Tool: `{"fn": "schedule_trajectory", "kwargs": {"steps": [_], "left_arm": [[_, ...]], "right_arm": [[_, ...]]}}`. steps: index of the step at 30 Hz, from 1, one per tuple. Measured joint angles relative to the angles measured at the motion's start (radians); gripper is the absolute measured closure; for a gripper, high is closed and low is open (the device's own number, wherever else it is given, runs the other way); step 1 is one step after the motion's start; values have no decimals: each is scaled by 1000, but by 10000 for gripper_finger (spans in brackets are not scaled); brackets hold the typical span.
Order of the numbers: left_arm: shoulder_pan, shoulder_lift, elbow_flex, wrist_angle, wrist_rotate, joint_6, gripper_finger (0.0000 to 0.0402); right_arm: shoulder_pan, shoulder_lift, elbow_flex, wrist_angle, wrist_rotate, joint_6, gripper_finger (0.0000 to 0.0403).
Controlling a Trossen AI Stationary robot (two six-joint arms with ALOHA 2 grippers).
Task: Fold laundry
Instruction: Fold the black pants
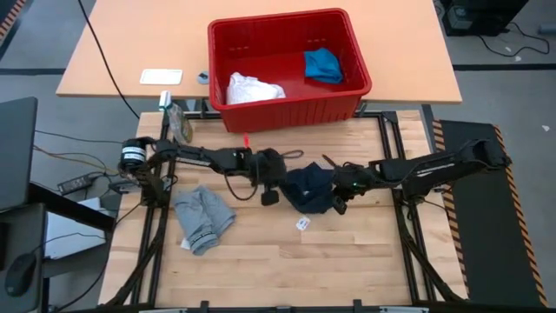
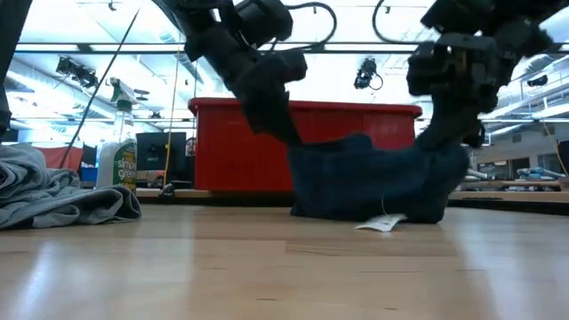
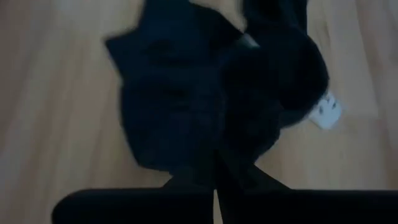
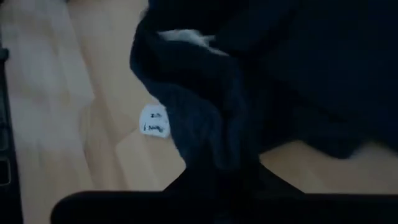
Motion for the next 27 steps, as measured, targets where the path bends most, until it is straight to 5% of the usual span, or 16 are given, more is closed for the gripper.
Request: {"fn": "schedule_trajectory", "kwargs": {"steps": [14,22,27], "left_arm": [[64,-264,0,-169,-7,-114,401],[87,-394,1,-221,-45,-174,401],[105,-414,107,-312,-123,-166,401]], "right_arm": [[-18,-199,177,-108,287,-264,385],[-72,-199,336,-127,400,-482,385],[-144,-190,405,-106,468,-577,385]]}}
